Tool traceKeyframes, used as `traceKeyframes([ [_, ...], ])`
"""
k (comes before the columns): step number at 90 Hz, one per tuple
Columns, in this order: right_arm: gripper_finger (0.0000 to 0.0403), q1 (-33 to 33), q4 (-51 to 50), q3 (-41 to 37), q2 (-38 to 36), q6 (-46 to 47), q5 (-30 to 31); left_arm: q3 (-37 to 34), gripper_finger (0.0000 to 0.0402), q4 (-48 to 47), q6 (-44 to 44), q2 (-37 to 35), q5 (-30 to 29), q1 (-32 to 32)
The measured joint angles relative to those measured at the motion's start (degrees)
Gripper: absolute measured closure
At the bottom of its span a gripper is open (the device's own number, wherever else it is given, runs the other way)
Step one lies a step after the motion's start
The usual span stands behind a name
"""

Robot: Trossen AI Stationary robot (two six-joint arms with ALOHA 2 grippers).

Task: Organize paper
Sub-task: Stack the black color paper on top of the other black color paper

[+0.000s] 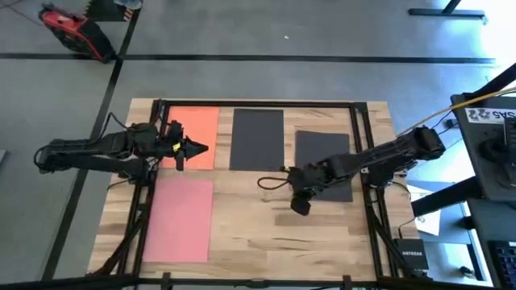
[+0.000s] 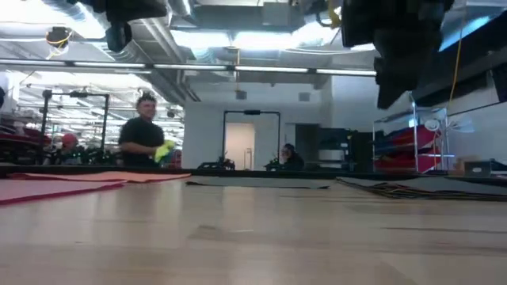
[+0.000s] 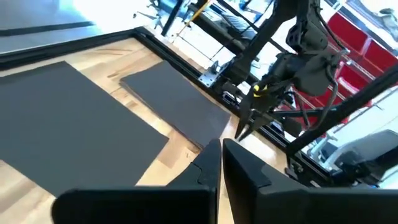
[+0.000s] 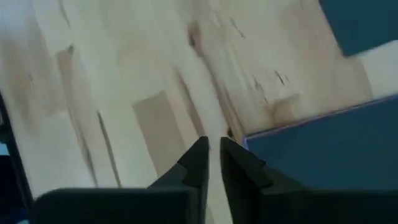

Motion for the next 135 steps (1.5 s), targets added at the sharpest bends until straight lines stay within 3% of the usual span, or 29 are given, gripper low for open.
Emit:
traceKeyframes([
  [19,0.0264,-0.02,4.18,-4.34,2.44,-6.81,0.65,0.0,0.0402,-0.12,3.1,0.0,-1.38,2.07],
  [33,0.0236,0.01,4.78,-5.81,4.77,-9.58,3.77,0.0,0.0402,-1.1,4.51,0.0,-1.59,3.74],
  [61,0.0242,-0.02,9.62,-6.27,8.64,-11.07,6.68,-0.02,0.0402,-8.57,5.43,0.0,-1.68,4.77],
  [111,0.0244,-0.04,6.45,-6.27,12.04,-6.97,12.02,-0.02,0.0402,-9.4,9.74,0.0,-1.66,4.75],
  [135,0.0299,-0.03,6.36,-6.25,12.04,-6.9,8.1,-0.02,0.0402,-9.33,10.43,0.0,-1.64,4.75],
])
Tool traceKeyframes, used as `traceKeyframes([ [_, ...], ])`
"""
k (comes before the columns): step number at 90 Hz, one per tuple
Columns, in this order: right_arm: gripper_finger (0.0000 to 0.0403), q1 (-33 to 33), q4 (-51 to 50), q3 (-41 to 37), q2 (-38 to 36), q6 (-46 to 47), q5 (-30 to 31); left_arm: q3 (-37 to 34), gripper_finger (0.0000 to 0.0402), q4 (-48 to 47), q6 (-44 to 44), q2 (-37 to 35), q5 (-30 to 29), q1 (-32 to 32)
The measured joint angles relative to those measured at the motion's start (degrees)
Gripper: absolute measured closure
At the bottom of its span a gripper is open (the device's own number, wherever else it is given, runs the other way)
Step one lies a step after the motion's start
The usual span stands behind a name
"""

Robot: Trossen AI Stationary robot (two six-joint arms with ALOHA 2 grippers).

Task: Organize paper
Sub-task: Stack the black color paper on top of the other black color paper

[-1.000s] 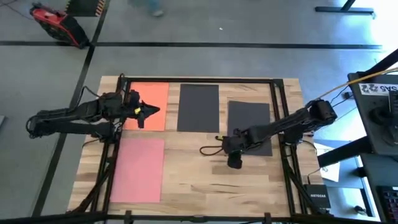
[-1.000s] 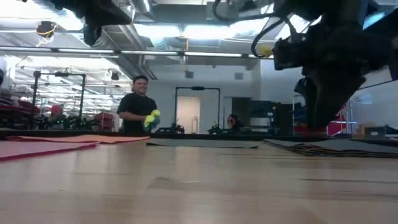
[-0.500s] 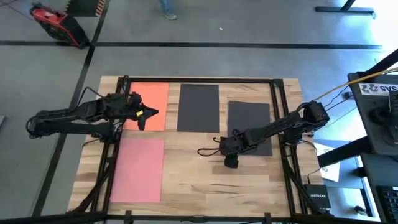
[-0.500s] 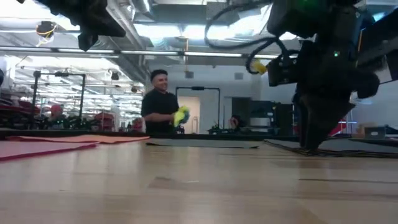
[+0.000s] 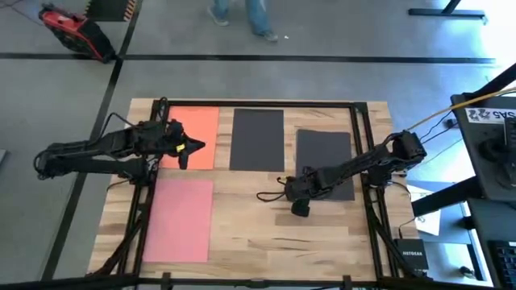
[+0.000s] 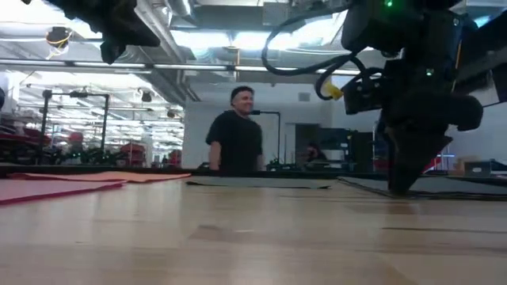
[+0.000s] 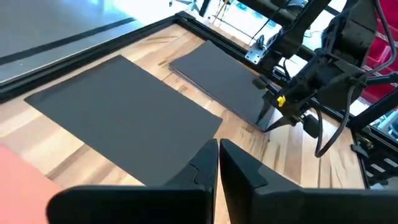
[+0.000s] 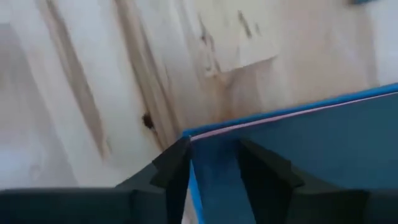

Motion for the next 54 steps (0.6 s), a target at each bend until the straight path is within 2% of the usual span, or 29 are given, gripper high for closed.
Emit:
traceKeyframes([
  [27,0.0357,0.03,-0.04,0.22,-0.17,0.34,-3.2,0.0,0.0402,0.02,-0.12,0.0,0.0,0.0],
  [54,0.0362,0.03,-0.9,3.08,-0.22,0.37,-4.23,0.0,0.0402,0.01,-0.14,0.0,0.0,0.0],
])
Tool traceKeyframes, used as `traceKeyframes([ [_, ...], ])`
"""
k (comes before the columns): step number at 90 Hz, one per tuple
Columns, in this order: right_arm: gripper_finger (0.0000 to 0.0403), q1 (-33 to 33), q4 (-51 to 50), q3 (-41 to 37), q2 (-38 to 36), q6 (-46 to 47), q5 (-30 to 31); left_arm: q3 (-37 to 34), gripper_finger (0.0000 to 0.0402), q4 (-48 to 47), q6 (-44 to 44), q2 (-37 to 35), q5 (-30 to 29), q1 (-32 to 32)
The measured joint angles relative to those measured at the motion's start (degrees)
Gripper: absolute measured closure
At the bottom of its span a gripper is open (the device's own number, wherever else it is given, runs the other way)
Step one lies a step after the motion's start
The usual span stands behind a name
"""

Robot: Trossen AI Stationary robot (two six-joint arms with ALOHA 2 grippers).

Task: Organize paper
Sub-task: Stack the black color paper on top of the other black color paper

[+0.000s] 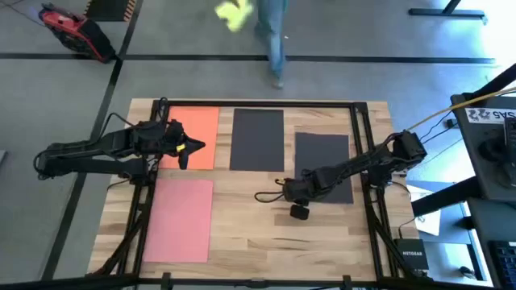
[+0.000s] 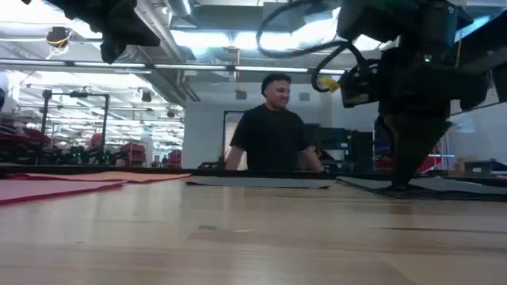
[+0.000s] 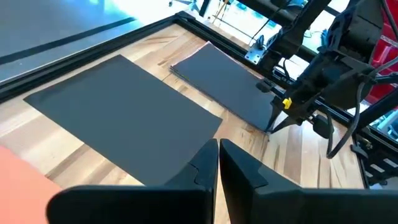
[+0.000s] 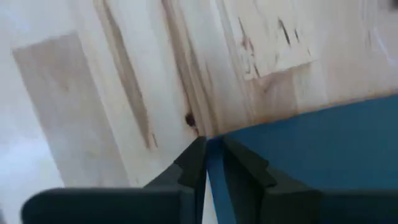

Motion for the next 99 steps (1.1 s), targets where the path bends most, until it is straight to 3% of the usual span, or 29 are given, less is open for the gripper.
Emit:
traceKeyframes([
  [16,0.0364,0.0,-1.96,1.64,0.0,-0.08,-0.39,0.0,0.0402,-0.01,-0.01,0.0,0.01,0.0],
  [34,0.0399,-0.02,-2.05,4.85,0.0,-2.0,1.43,0.0,0.0402,-0.01,0.45,0.0,0.0,0.0],
  [56,0.0392,0.43,-5.62,7.28,-0.07,0.41,1.95,0.0,0.0402,-0.01,0.43,0.0,0.06,0.0],
  [66,0.0358,1.87,-8.21,7.28,-0.07,2.51,1.97,0.0,0.0402,-0.01,0.43,0.0,0.07,0.0],
  [99,0.0181,6.67,-6.75,5.21,-0.07,9.92,11.14,0.0,0.0402,-0.05,2.23,0.0,0.07,0.0],
])
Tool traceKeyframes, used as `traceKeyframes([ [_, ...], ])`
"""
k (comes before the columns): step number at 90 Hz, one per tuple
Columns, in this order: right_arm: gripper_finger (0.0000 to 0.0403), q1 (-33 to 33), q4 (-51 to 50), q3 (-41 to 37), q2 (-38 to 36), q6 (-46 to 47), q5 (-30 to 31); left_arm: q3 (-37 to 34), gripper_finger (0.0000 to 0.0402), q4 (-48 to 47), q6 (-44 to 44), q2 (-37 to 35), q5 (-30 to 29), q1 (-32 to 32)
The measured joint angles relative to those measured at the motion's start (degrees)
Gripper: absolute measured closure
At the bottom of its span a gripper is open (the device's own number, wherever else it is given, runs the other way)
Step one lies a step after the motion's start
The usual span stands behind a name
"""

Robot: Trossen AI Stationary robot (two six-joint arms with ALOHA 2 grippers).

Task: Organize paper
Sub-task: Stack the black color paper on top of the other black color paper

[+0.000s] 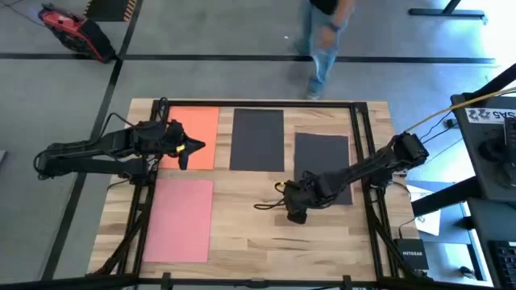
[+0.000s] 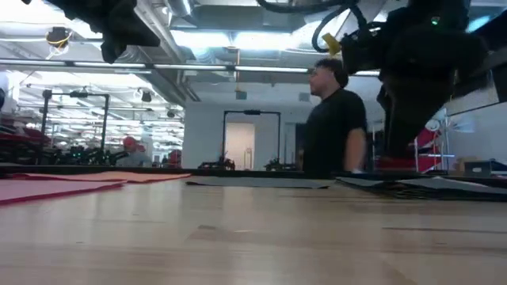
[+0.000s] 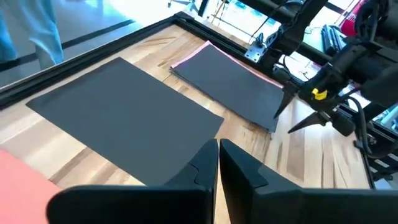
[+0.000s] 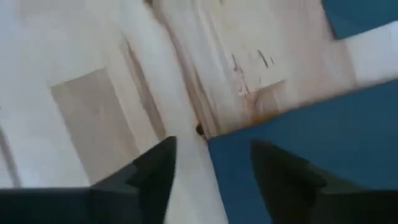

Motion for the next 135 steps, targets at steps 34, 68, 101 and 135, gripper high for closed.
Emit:
traceKeyframes([
  [34,0.0172,0.04,3.95,-2.75,0.07,3.07,3.59,0.0,0.0402,-0.04,1.0,0.02,0.0,0.0],
  [68,0.019,0.04,5.27,-2.8,5.2,5.94,2.11,0.0,0.0402,-1.75,1.17,0.02,-0.02,-0.02],
  [101,0.0387,0.04,-0.14,-0.75,5.18,10.62,3.54,0.0,0.0402,-1.7,2.47,0.01,-0.02,-0.02],
  [135,0.0399,-0.37,-5.4,10.48,5.12,10.89,11.71,0.0,0.0402,-1.64,2.22,0.01,-0.03,-0.02],
])
